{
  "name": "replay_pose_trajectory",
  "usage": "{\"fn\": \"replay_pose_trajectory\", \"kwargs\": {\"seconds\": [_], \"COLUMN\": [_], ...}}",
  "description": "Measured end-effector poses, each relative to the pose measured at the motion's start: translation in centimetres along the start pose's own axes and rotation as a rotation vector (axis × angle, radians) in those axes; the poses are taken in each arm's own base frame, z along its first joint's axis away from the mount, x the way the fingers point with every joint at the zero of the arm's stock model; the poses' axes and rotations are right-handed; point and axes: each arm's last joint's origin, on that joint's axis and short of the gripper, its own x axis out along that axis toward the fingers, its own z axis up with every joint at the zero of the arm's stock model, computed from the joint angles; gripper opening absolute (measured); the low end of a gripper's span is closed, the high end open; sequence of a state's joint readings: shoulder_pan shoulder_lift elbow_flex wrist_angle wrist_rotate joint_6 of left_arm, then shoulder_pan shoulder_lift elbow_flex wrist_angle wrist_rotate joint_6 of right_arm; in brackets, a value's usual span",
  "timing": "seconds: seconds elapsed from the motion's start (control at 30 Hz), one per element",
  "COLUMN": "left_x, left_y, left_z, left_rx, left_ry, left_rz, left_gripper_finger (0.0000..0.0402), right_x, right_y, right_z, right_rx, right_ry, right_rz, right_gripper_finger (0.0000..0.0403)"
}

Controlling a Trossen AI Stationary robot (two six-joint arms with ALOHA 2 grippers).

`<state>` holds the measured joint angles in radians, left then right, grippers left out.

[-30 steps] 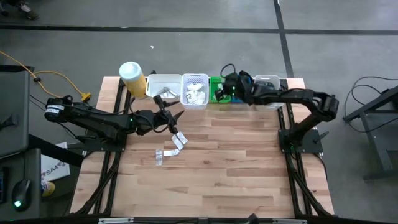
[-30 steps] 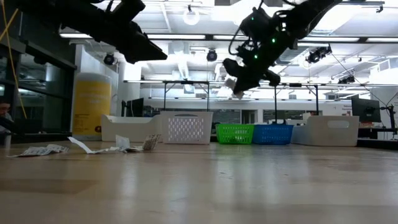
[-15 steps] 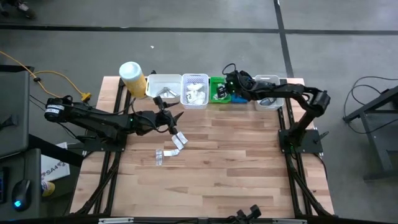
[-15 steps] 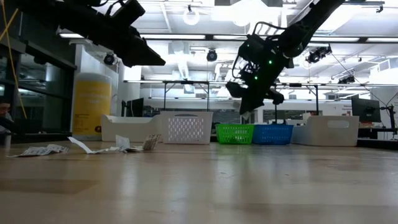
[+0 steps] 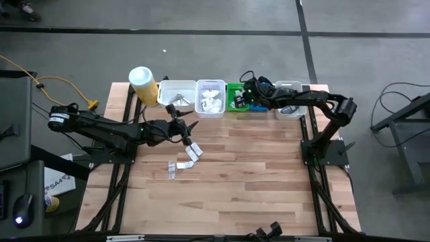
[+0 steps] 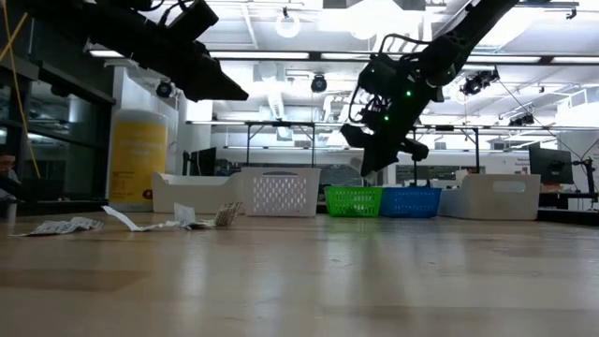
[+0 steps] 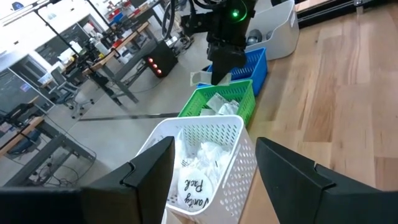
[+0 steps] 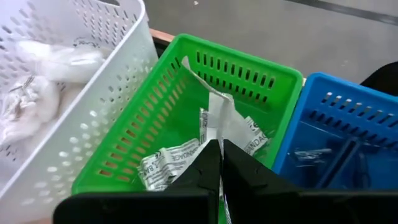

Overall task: Pick & Place Travel size toiletries
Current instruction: Put the white bandage into the green bin

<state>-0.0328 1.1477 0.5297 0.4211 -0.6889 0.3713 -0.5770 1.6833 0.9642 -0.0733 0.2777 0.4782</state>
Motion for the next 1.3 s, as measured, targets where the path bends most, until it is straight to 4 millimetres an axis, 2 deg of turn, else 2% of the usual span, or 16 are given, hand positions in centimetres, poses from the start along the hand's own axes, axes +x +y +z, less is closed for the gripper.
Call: {"fn": "replay_pose_trajectory", "kwargs": {"seconds": [0.2,0.3,0.63,0.77,0.9,1.03,1.17,1.3], "left_x": [0.0,0.0,-0.1,-0.9,-2.4,-4.0,-5.1,-5.3], "left_y": [0.0,-0.1,-0.1,0.7,1.6,1.9,1.3,0.5], "left_z": [-0.1,-0.1,-0.4,-0.4,-1.2,-2.7,-4.2,-5.5], "left_rx": [-0.008,-0.015,-0.013,-0.080,-0.186,-0.272,-0.363,-0.395], "left_ry": [0.005,0.011,0.040,0.065,0.156,0.308,0.506,0.695], "left_rz": [-0.002,-0.005,-0.005,0.009,-0.054,-0.230,-0.443,-0.530], "left_gripper_finger": [0.0223,0.0223,0.0223,0.0223,0.0223,0.0223,0.0223,0.0223], "right_x": [0.1,0.1,0.1,-1.4,-3.9,-6.1,-7.5,-8.6], "right_y": [-0.2,-0.3,-0.2,0.2,1.4,3.3,5.5,7.2], "right_z": [0.1,0.2,0.2,0.8,0.7,-0.5,-2.3,-4.2], "right_rx": [0.004,0.007,0.035,0.039,-0.023,-0.155,-0.263,-0.345], "right_ry": [0.010,0.009,0.015,0.036,0.056,0.090,0.126,0.168], "right_rz": [0.017,0.014,0.045,0.167,0.257,0.317,0.375,0.411], "right_gripper_finger": [0.0004,0.0020,0.0167,0.0201,0.0211,0.0206,0.0200,0.0200]}}
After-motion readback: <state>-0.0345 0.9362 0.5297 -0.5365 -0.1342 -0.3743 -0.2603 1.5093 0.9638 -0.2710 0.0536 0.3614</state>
